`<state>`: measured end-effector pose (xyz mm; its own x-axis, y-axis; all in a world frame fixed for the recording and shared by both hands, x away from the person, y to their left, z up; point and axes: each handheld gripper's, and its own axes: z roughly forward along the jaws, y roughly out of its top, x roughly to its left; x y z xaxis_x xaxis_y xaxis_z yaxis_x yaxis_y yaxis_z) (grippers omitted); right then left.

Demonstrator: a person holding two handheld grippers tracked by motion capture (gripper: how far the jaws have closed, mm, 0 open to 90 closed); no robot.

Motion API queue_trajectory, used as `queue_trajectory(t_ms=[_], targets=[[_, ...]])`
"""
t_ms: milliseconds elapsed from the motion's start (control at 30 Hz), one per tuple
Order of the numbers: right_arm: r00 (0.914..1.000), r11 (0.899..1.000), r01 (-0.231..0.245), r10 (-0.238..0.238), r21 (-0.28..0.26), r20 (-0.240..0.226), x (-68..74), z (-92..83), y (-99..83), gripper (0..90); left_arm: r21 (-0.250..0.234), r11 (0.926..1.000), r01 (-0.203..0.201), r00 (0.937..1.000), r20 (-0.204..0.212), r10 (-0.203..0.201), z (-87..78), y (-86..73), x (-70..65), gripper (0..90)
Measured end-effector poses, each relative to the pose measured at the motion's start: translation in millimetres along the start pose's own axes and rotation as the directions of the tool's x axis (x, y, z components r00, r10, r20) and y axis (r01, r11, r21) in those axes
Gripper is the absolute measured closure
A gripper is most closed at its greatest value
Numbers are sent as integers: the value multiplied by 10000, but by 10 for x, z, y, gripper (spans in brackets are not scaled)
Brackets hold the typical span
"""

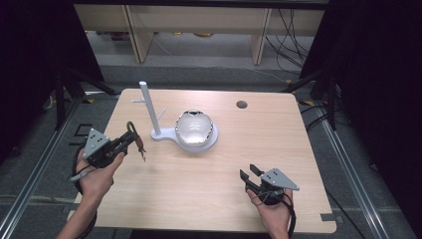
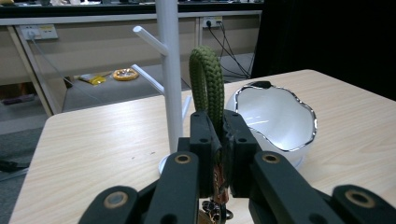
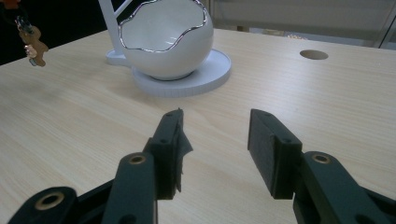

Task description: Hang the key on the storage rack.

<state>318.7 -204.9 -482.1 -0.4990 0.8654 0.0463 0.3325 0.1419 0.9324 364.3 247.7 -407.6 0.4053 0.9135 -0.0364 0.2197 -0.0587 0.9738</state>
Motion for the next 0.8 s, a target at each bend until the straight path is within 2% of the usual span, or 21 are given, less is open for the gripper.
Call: queue_trajectory(t_ms=[100,133,200,367,400,433,800], targets=[[10000,10000,24,-24,-22,13,-3,-5,1,564,41,9999,-96,9998,-173,97,20,13,26,835],[10000,10000,32,-32,-19,15,-4,-5,1,563,110,9999,45,9997,-226,-42,26,12,24,835],[10000,10000,54,-54,-7,25,-6,-9,1,562,104,9999,41,9996,-282,-38,38,13,34,835],[10000,10000,-44,44,16,-8,-1,-14,4,560,171,9998,-116,9978,-653,127,114,12,100,835],[9993,9993,-361,362,119,-104,20,-13,1,559,205,9997,-154,9974,-700,168,122,15,110,835],[9999,9999,-159,160,68,-17,5,-12,-1,559,209,9996,-189,9970,-753,204,133,19,117,834],[9994,9994,-335,334,106,8,26,-13,-5,558,237,9996,-172,9942,-1059,196,222,59,160,835]])
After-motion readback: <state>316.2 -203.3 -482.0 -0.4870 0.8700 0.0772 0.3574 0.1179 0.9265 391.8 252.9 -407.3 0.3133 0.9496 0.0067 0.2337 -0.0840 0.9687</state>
